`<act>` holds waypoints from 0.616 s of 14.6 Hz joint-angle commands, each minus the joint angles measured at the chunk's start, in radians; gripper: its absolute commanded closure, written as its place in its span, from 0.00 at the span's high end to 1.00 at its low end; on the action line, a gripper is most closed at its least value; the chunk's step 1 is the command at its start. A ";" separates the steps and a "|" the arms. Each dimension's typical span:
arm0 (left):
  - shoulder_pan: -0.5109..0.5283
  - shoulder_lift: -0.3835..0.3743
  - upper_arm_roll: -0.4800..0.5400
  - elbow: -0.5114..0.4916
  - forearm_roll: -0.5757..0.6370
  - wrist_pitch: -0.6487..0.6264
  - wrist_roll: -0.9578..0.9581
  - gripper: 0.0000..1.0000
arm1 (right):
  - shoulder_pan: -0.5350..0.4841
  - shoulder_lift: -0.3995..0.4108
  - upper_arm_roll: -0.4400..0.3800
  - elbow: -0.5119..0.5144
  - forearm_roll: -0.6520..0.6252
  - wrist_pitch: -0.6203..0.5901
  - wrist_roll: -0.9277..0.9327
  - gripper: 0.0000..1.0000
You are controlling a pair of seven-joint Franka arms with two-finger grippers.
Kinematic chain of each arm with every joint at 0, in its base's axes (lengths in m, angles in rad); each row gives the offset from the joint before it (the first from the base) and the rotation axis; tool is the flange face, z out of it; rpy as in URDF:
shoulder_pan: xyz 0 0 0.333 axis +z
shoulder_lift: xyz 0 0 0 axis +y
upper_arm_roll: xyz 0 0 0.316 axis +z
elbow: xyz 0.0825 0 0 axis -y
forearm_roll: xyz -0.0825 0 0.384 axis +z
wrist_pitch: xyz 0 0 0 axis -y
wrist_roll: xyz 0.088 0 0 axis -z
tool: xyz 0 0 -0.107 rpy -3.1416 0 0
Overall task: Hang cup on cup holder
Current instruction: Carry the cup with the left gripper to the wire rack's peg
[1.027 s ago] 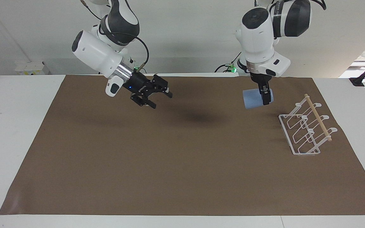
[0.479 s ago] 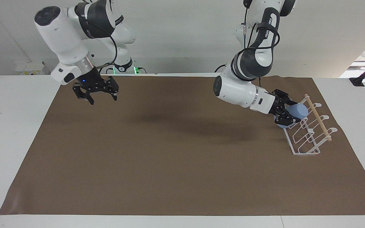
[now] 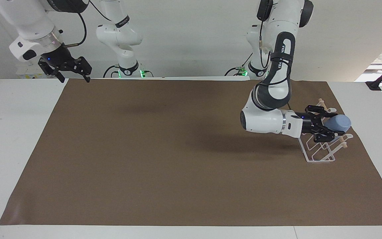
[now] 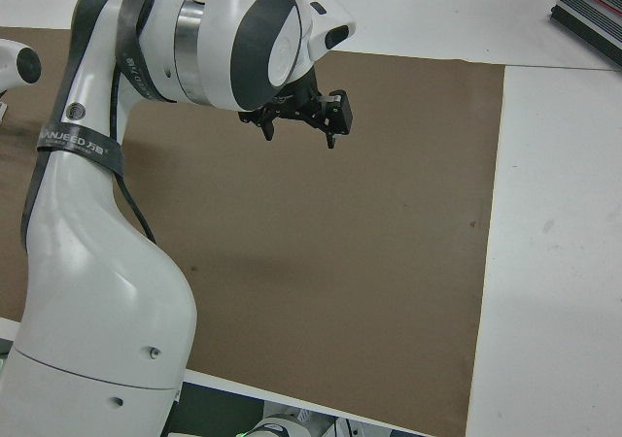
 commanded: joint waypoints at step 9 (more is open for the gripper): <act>0.035 0.036 -0.010 -0.072 -0.033 0.026 -0.162 0.02 | 0.030 0.040 -0.024 0.083 -0.058 -0.045 0.010 1.00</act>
